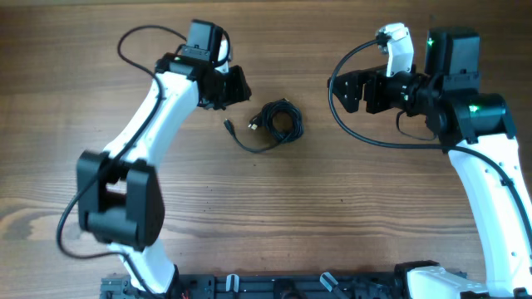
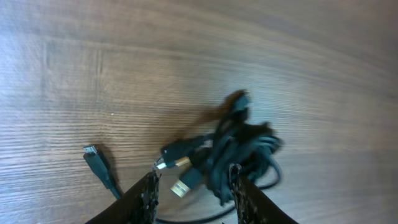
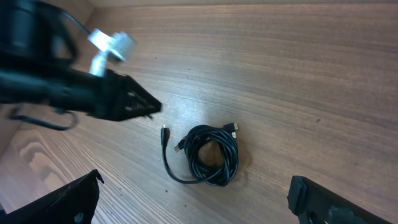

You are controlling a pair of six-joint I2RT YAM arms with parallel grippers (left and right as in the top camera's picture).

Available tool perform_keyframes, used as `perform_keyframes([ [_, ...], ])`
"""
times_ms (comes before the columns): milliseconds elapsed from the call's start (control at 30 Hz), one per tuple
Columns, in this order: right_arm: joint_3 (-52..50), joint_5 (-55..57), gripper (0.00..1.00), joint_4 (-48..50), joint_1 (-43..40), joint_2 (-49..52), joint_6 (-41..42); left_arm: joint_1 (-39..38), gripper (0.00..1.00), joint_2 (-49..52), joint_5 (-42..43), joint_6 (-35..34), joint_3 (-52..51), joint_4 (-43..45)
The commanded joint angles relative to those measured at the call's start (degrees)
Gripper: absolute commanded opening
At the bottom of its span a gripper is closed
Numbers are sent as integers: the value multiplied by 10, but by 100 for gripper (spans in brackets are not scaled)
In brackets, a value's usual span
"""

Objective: Untangle cables
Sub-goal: 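Reach the left gripper down and grasp the black cable coil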

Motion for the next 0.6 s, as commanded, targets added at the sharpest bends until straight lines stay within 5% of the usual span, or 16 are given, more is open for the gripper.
perform_keyframes([
  [0,12,-14,99,1,2,2,15,-9,41,46,6,-24,8,12],
  [267,12,-14,99,-6,2,2,14,-45,55,83,5,-22,8,73],
  [567,12,-13,99,-17,2,2,14,-50,42,117,12,-22,8,85],
])
